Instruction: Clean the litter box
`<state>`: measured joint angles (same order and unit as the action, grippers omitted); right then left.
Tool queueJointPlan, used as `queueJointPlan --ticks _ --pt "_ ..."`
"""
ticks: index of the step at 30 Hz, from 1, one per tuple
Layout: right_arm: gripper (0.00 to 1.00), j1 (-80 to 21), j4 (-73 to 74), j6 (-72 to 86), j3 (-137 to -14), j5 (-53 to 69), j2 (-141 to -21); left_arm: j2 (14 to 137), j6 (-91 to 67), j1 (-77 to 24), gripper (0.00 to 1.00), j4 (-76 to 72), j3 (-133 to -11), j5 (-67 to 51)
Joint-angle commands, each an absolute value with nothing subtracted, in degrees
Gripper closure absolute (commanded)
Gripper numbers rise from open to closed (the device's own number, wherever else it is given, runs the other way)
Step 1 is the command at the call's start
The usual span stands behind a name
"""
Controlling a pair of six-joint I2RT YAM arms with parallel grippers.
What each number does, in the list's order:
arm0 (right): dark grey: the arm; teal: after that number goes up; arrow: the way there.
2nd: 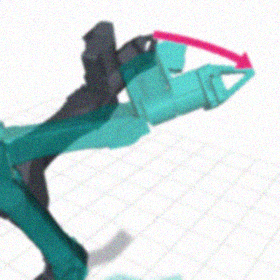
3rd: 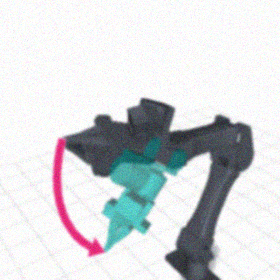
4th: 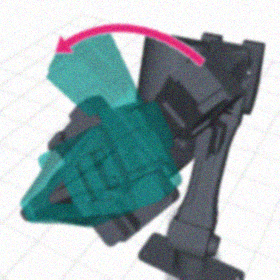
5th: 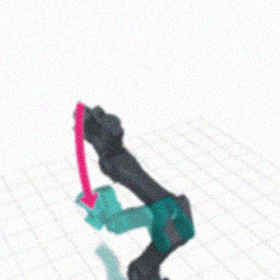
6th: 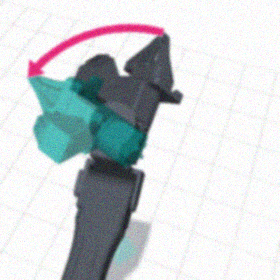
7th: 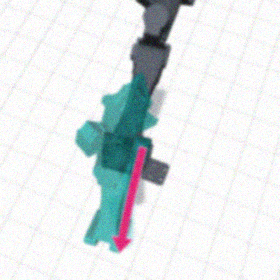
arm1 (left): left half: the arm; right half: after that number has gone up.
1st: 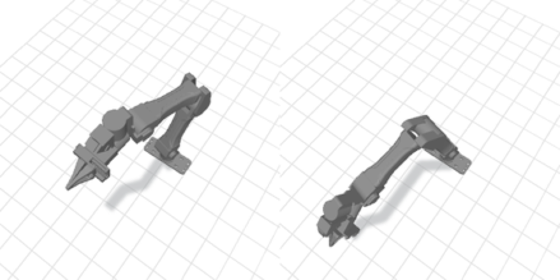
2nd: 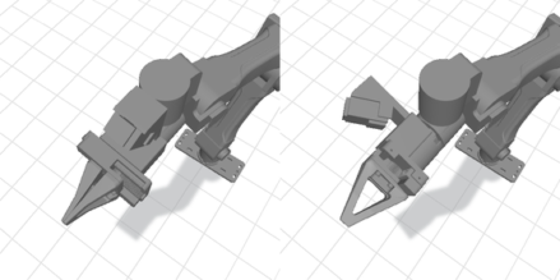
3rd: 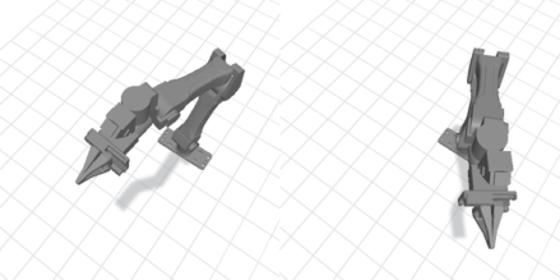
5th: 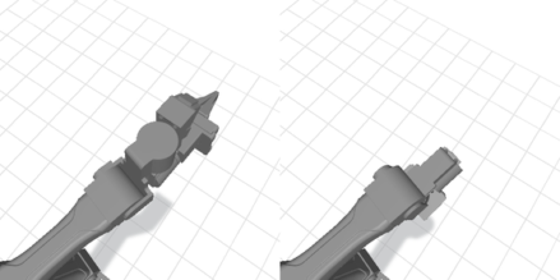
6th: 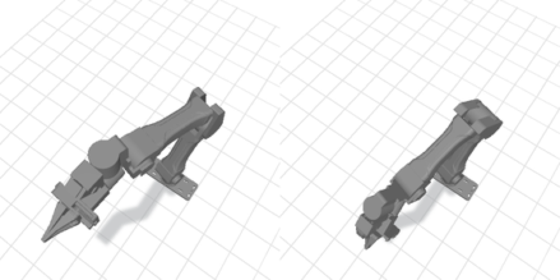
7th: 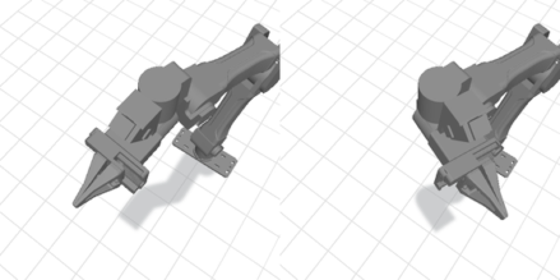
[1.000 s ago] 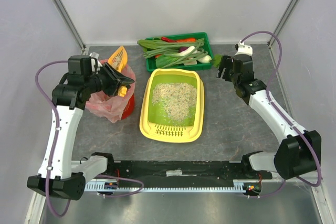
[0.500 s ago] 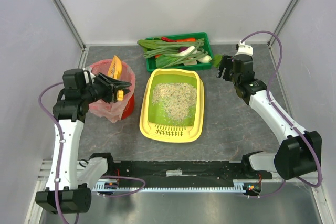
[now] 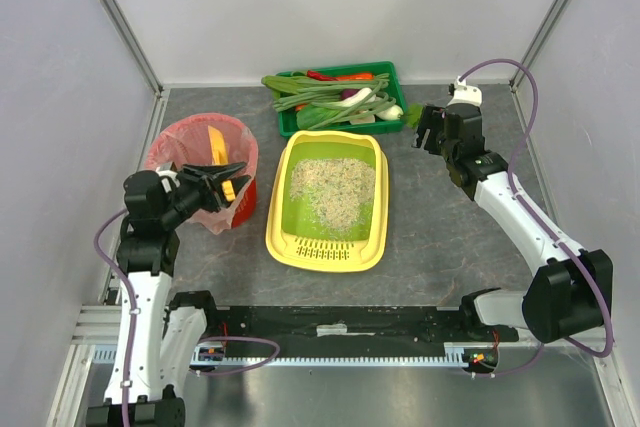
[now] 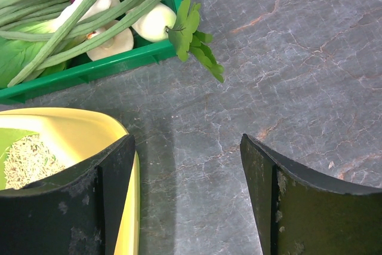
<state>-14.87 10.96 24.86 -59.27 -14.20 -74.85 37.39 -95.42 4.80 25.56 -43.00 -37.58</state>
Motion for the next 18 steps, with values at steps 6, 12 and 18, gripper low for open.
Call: queueJointPlan --ticks 6,12,18 --pt "0.21 -14.68 9.14 24.70 -60.73 -14.85 -74.71 36.83 -108.79 5.27 0.98 7.93 -40.00 -38.41" --pt "0.21 -14.68 9.05 24.61 -59.68 -15.38 -73.30 33.67 -117.15 5.27 0.98 1.67 -35.16 -35.68" --pt "0.21 -14.68 9.05 24.78 -59.41 -15.47 -73.12 33.48 -120.23 5.27 0.98 -1.93 -33.93 -34.72"
